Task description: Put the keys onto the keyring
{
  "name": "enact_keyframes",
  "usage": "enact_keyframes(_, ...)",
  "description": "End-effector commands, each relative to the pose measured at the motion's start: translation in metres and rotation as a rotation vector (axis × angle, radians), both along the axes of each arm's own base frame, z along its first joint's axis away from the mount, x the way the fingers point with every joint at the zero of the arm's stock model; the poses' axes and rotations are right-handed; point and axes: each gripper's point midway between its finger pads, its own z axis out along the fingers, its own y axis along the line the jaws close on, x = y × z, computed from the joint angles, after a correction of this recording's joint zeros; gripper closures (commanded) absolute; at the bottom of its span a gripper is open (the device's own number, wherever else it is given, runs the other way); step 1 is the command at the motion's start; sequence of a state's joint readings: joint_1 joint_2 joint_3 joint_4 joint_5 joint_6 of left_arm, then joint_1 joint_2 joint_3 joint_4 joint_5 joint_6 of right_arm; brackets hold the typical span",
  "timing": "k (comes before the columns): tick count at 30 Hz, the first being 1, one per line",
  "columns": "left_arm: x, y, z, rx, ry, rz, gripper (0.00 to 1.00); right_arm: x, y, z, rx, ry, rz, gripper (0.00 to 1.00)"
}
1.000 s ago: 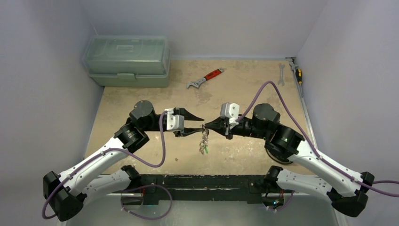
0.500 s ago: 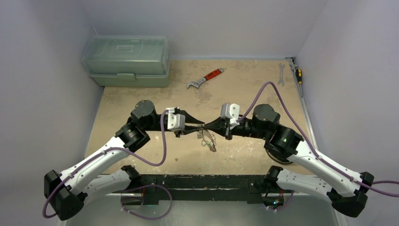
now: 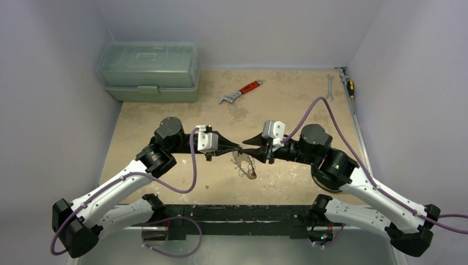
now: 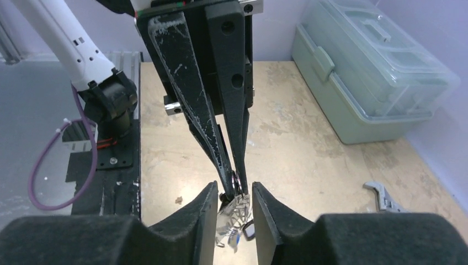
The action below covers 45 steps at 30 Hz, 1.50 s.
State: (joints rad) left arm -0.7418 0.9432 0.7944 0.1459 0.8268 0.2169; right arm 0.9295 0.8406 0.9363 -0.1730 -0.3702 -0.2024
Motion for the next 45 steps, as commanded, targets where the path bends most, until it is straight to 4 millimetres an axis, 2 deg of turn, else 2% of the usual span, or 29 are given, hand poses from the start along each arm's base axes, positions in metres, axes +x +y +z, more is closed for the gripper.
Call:
enact_keyframes(1,0.011,0.0,0.004,-0.007,-0.009,0.05,1.0,0.01,-0.016,0.017,0.018,-0.021,-0.107,0.6)
enact_keyframes(3,0.012,-0.001,0.0,0.005,-0.004,0.051,1.0,0.011,-0.019,0.012,-0.009,-0.004,-0.124,0.53)
enact_keyframes(6,0.015,-0.002,-0.004,0.019,0.009,0.056,1.0,0.016,-0.024,0.003,-0.075,0.022,-0.159,0.49)
enact_keyframes(9,0.017,-0.004,-0.01,0.033,0.023,0.062,1.0,0.019,-0.026,-0.006,-0.145,0.042,-0.172,0.36)
enact_keyframes(12,0.019,-0.006,-0.013,0.046,0.035,0.059,1.0,0.023,-0.03,-0.008,-0.193,0.054,-0.201,0.28)
enact_keyframes(15,0.021,-0.008,-0.017,0.056,0.053,0.06,1.0,0.025,-0.031,-0.007,-0.22,0.051,-0.207,0.26)
enact_keyframes(25,0.021,-0.011,-0.022,0.067,0.075,0.044,1.0,0.023,-0.021,-0.01,-0.269,0.01,-0.128,0.46)
enact_keyframes(30,0.02,-0.012,-0.022,0.068,0.077,0.042,1.0,0.026,-0.014,-0.019,-0.304,0.01,-0.102,0.5)
enact_keyframes(40,0.017,-0.015,-0.023,0.071,0.077,0.043,1.0,0.031,-0.004,-0.022,-0.302,-0.008,-0.081,0.56)
enact_keyframes(45,0.016,-0.015,-0.023,0.073,0.075,0.047,1.0,0.032,-0.004,-0.027,-0.304,-0.008,-0.088,0.73)
